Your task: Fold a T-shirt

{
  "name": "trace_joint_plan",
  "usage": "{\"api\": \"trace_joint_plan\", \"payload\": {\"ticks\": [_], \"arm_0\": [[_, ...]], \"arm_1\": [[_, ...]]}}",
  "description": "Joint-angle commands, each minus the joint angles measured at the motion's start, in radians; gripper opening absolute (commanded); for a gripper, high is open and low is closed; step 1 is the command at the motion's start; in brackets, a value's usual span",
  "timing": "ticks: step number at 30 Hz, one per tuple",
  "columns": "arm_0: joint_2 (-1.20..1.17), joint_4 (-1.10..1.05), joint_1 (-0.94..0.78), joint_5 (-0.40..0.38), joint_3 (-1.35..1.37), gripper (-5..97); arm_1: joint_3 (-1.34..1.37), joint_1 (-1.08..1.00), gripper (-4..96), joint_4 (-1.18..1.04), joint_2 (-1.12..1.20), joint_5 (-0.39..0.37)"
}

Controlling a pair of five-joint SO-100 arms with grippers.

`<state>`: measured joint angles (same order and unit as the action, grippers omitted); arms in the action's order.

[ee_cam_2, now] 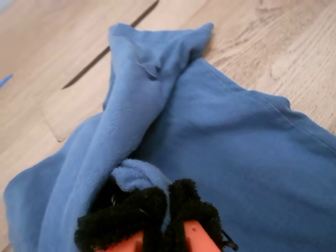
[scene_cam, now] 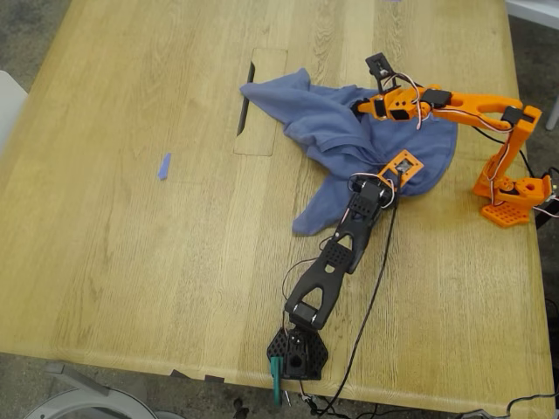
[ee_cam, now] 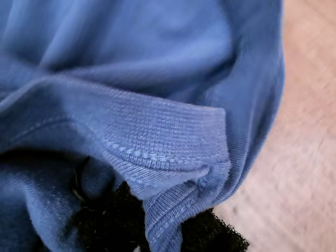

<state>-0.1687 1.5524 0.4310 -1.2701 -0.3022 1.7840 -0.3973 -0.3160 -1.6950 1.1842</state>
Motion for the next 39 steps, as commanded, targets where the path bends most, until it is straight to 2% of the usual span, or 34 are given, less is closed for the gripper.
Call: {"api": "trace_joint_plan", "payload": {"ticks": [1, 9, 20, 29, 39], "arm_0": [[-0.147, 0.13, -0.132, -0.021, -0.034, 0], [-0.396, 0.218, -0.215, -0.021, -0.032, 0], [-0.638, 0.227, -0.218, -0.015, -0.031, 0], [-0.79, 0.222, -0.216, -0.008, -0.032, 0], [-0.945, 0.222, -0.213, -0.003, -0.032, 0]], "arm_1": [[-0.003, 0.011, 0.1, -0.011, -0.127, 0.0], [0.015, 0.061, 0.1, -0.06, -0.25, 0.006], [0.095, 0.135, 0.1, -0.063, -0.46, 0.02], [0.147, 0.187, 0.1, 0.011, -0.577, 0.035], [0.117, 0.135, 0.1, 0.103, -0.624, 0.043]]}}
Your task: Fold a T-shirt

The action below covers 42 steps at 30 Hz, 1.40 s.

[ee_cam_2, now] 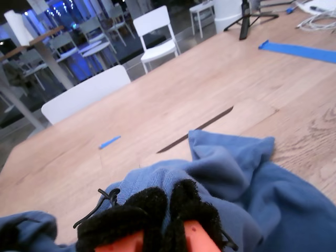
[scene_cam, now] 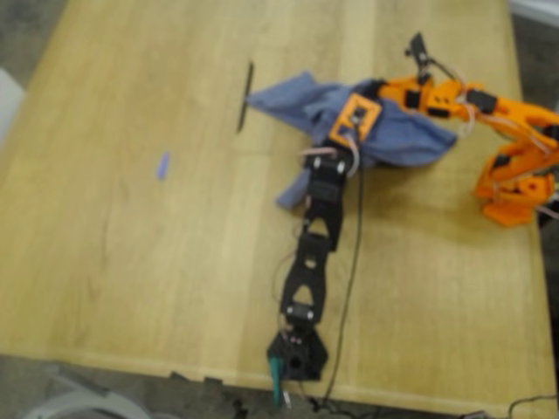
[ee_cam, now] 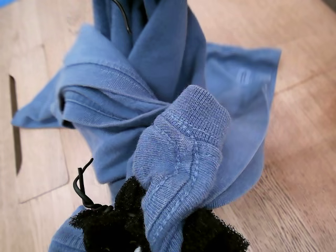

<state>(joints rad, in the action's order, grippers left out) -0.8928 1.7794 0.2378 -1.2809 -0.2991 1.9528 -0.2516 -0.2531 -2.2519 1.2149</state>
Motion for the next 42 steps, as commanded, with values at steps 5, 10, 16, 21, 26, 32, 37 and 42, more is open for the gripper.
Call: {"api": "trace_joint_plan", "payload": {"ticks": [5, 10, 16, 21, 26, 32, 37, 42], "arm_0": [[-0.291, -0.009, -0.032, 0.015, -0.035, 0], [-0.357, -0.023, -0.049, 0.017, -0.037, 0], [-0.423, -0.029, -0.086, 0.017, -0.037, 0], [-0.449, -0.08, -0.089, 0.017, -0.037, 0], [-0.46, -0.169, -0.078, 0.014, -0.038, 0], [-0.495, -0.195, -0.083, 0.009, -0.038, 0], [-0.531, -0.239, -0.089, 0.005, -0.038, 0], [-0.572, -0.241, -0.1, 0.006, -0.038, 0]], "arm_1": [[-0.063, -0.021, 0.1, 0.086, -0.097, 0.018], [-0.018, -0.006, 0.1, 0.155, -0.166, 0.018], [0.031, 0.029, 0.1, 0.256, -0.244, 0.026], [0.063, 0.035, 0.1, 0.31, -0.29, 0.031], [0.052, 0.067, 0.1, 0.402, -0.285, 0.041], [0.044, 0.069, 0.1, 0.486, -0.288, 0.064], [0.014, 0.067, 0.1, 0.512, -0.288, 0.071], [-0.014, 0.066, 0.1, 0.523, -0.298, 0.071]]}}
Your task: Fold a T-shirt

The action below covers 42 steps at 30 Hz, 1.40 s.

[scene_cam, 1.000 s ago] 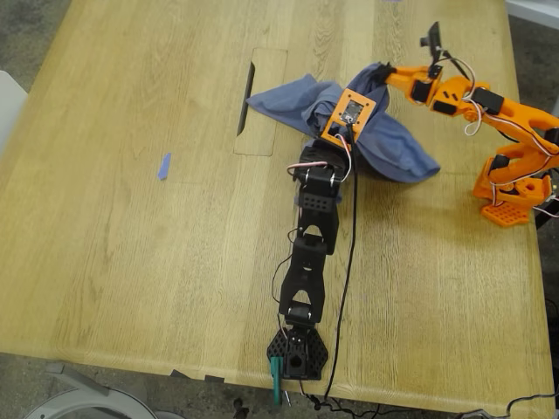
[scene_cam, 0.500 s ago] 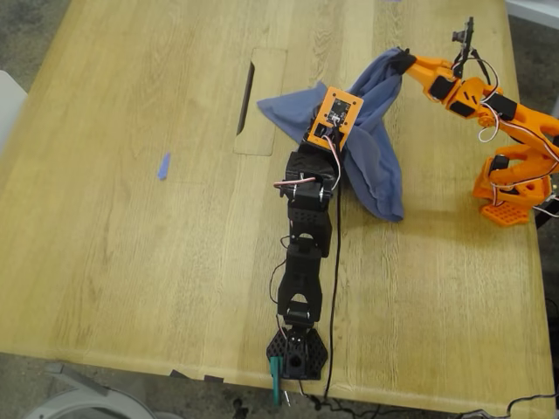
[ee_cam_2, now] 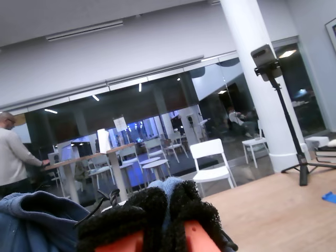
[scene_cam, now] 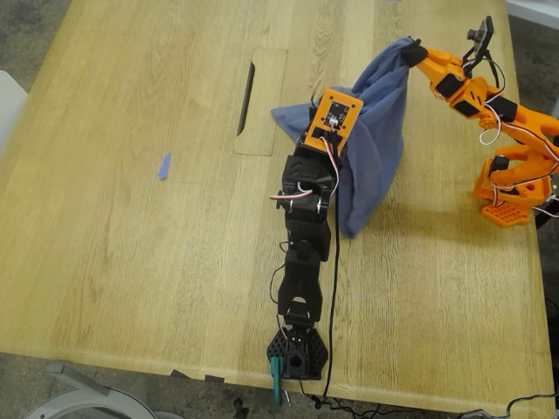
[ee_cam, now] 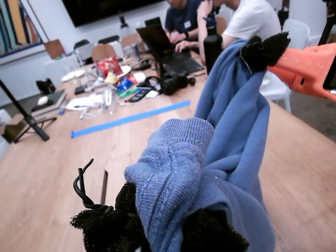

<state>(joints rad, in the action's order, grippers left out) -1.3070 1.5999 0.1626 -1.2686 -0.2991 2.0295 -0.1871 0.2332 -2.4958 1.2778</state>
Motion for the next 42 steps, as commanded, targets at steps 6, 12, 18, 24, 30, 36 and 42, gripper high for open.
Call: {"api": "trace_joint_plan", "payload": {"ticks": [6, 12, 18, 24, 30, 36, 42], "arm_0": [[-0.193, -0.109, -0.017, -0.012, -0.038, 0], [-0.207, -0.158, 0.005, -0.011, -0.038, 0], [-0.241, -0.16, 0.005, -0.014, -0.038, 0], [-0.282, -0.175, 0.009, -0.017, -0.04, 0], [-0.305, -0.207, 0.031, -0.011, -0.04, 0], [-0.325, -0.207, 0.075, -0.008, -0.04, 0], [-0.362, -0.176, 0.114, 0.003, -0.04, 0]], "arm_1": [[-0.147, 0.034, 0.1, 0.017, -0.061, 0.009], [-0.218, 0.037, 0.1, -0.009, -0.057, 0.012], [-0.301, 0.028, 0.1, -0.067, -0.054, 0.018], [-0.385, 0.021, 0.1, -0.138, -0.051, 0.015], [-0.491, 0.035, 0.1, -0.227, -0.034, 0.014], [-0.624, 0.046, 0.1, -0.311, 0.011, 0.014], [-0.729, 0.071, 0.1, -0.428, 0.018, 0.009]]}}
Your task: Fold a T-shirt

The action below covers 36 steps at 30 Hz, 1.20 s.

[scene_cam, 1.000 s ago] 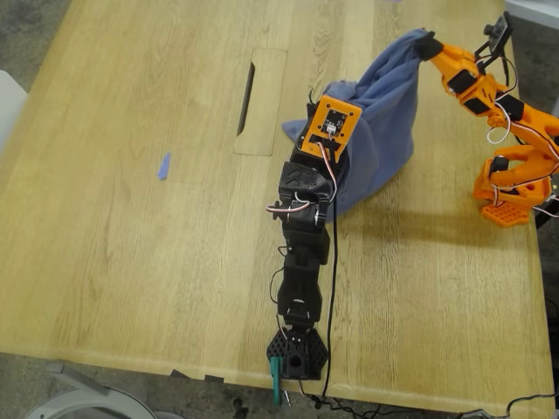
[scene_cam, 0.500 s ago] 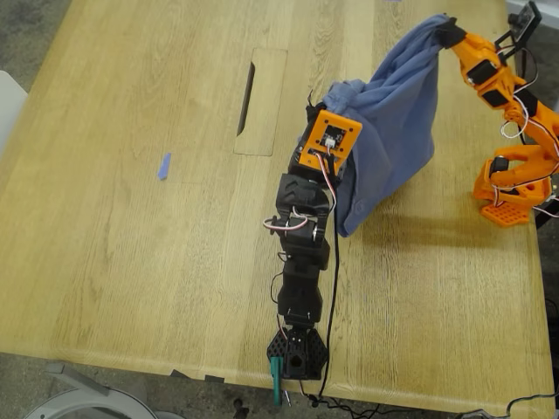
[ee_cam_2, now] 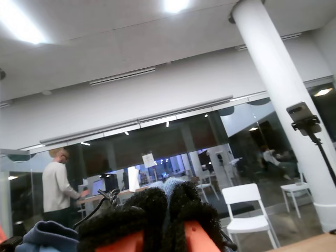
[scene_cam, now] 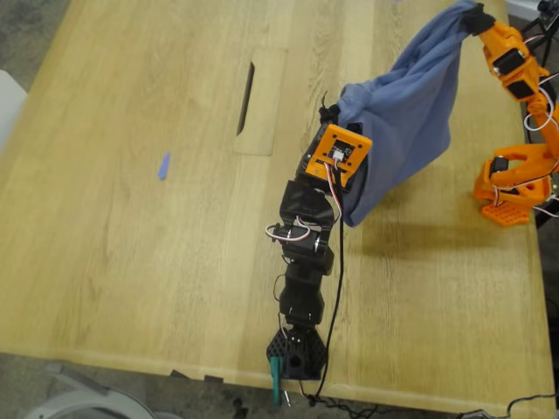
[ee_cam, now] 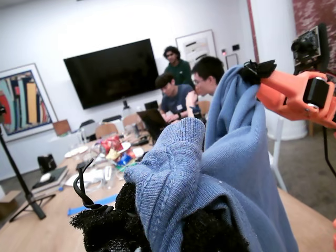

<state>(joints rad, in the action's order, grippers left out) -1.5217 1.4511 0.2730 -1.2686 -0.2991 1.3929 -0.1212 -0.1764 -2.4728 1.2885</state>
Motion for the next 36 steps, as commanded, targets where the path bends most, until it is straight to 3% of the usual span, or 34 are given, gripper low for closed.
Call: {"api": "trace_joint_plan", "payload": {"ticks": [1, 29, 36], "arm_0": [[-0.153, -0.018, 0.005, 0.005, -0.04, 0], [-0.225, 0.115, 0.23, 0.057, -0.038, 0], [-0.232, 0.166, 0.319, 0.071, -0.038, 0]], "arm_1": [[-0.101, 0.012, 0.1, -0.035, -0.005, -0.002], [-0.416, 0.202, 0.1, -0.399, 0.029, 0.117], [-0.451, 0.314, 0.1, -0.468, 0.032, 0.184]]}}
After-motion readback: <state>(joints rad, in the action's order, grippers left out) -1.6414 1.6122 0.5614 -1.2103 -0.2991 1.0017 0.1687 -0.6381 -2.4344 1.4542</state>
